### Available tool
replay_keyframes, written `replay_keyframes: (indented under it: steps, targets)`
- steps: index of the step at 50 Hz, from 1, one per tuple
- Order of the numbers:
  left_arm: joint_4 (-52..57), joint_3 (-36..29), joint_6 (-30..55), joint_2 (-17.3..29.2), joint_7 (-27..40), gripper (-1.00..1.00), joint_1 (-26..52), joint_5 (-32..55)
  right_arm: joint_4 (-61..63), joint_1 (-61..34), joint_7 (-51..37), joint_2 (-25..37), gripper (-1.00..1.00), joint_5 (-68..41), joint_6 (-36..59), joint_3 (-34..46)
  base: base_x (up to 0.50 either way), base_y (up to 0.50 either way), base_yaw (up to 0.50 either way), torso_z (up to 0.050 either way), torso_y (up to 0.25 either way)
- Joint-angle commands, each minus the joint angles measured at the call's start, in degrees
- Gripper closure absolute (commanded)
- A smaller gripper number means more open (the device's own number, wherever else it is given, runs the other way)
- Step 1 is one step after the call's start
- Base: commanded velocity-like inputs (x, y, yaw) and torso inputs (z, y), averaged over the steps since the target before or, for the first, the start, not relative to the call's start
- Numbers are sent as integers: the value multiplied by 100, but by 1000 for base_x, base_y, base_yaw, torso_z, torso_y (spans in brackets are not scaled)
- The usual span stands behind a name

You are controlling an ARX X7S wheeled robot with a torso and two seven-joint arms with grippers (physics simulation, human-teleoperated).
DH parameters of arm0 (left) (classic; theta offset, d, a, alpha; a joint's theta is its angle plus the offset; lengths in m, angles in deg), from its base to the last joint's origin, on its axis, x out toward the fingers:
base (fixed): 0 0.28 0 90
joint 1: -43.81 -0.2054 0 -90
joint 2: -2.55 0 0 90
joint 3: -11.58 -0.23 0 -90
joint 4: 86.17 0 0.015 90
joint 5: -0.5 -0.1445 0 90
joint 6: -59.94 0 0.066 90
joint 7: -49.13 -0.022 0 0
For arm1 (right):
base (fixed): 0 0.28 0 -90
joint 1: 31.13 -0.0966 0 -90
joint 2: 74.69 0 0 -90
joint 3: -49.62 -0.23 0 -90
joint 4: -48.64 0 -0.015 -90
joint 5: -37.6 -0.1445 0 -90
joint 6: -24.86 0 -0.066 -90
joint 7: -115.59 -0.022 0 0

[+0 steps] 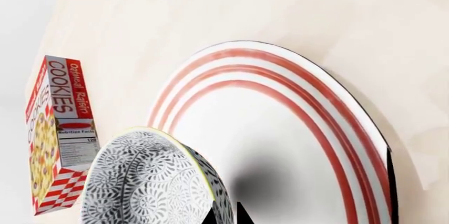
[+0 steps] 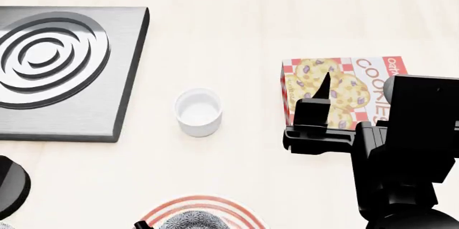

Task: Pick the akita bowl on the stove and place it on the plate.

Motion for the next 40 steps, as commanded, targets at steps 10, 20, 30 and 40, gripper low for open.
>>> replay_keyframes:
  steps: [10, 20, 30, 40]
  targets:
    - [-28, 3, -27, -21, 183, -100, -28, -180, -16, 2, -48, 33, -100, -57, -34, 22, 0, 0, 0, 0, 0]
    - [46, 47, 17, -47, 234, -100, -67, -146, -23, 4, -71, 48, -100, -83, -55, 32, 0, 0, 0, 0, 0]
    - [354, 277, 192, -101, 227, -100, -44, 118, -34, 14, -106, 63, -100, -106, -53, 56, 0, 0, 0, 0, 0]
    - [589, 540, 329, -208, 237, -100, 36, 384, -47, 3, -133, 78, -100, -135, -65, 63, 0, 0, 0, 0, 0]
